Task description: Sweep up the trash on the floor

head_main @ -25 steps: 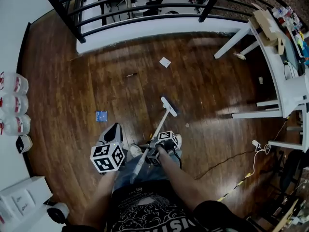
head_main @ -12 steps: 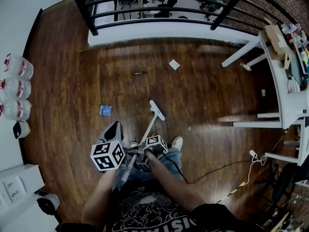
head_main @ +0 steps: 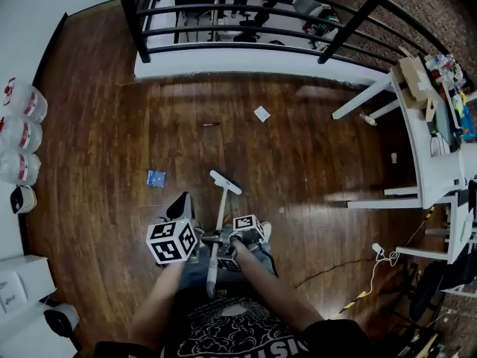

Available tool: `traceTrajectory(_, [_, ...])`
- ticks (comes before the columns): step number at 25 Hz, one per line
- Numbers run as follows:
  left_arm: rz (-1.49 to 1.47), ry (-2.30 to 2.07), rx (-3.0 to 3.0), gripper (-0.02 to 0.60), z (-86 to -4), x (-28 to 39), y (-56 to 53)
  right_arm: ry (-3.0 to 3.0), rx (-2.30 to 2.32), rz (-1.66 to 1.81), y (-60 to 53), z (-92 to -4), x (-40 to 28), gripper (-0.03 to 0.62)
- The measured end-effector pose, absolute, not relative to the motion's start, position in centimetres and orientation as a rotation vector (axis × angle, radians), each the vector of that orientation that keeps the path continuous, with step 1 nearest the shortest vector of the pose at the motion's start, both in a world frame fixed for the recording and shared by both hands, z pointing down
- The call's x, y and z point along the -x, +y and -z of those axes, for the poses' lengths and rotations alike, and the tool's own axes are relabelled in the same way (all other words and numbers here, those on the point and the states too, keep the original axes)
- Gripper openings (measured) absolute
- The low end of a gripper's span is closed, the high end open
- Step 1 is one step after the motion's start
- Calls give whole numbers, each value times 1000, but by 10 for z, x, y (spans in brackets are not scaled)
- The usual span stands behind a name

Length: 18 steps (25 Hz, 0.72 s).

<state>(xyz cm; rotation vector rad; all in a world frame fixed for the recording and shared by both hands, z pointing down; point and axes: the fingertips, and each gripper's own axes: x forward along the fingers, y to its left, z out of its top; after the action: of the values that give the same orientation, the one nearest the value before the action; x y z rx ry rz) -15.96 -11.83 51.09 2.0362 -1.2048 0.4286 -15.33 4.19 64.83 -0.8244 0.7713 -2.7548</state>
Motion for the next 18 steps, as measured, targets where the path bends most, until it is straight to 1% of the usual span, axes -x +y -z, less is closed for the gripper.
traceTrajectory(7, [-378, -1128, -2093, 5, -493, 130, -122, 876, 863, 2676, 39, -606, 102, 21])
traceTrajectory(13, [-351, -1099, -2107, 5, -486, 119, -125, 1055, 1026, 2619, 25, -596, 47, 20])
traceTrajectory(18, [-358, -1067, -2139, 5, -482, 92, -130, 1184, 1195, 2571, 4, -597, -6, 20])
